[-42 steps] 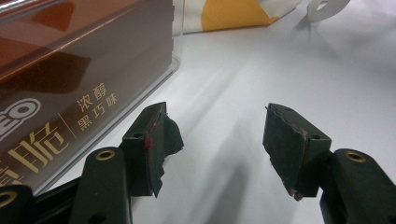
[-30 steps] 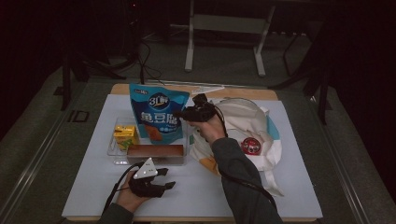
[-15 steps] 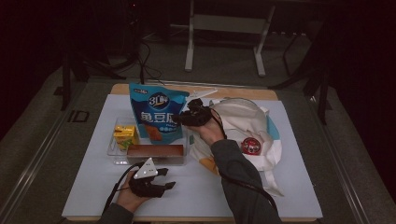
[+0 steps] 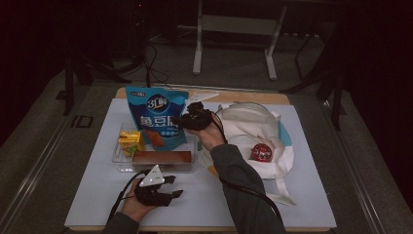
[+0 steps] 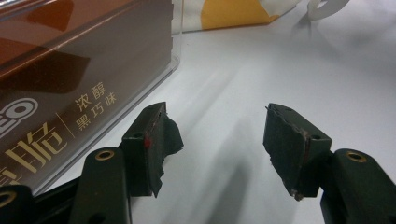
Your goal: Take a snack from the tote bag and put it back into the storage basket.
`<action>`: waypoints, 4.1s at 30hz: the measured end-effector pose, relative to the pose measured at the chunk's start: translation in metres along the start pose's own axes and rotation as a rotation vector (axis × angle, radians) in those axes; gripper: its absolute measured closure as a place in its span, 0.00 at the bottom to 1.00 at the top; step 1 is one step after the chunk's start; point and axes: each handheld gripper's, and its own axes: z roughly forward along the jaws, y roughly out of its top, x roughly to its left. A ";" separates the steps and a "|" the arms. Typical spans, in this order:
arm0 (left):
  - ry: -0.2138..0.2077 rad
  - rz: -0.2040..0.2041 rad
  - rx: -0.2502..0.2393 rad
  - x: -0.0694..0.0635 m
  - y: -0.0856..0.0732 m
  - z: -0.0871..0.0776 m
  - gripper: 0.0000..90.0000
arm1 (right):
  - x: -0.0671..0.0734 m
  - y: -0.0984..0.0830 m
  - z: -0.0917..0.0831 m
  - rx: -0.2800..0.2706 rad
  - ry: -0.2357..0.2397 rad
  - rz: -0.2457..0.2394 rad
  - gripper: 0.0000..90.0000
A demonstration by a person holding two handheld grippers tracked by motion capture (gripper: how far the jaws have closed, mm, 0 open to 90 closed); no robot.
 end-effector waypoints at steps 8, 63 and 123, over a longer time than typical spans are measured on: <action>-0.001 0.002 -0.001 0.000 0.000 0.000 0.45 | 0.005 0.004 0.009 -0.017 -0.002 -0.009 0.96; -0.007 -0.012 0.006 0.001 0.000 0.001 0.45 | -0.007 -0.002 -0.069 0.101 -0.138 -0.082 0.71; -0.007 -0.011 0.008 0.001 0.000 0.001 0.44 | -0.041 -0.045 -0.142 0.392 -0.332 -0.184 0.65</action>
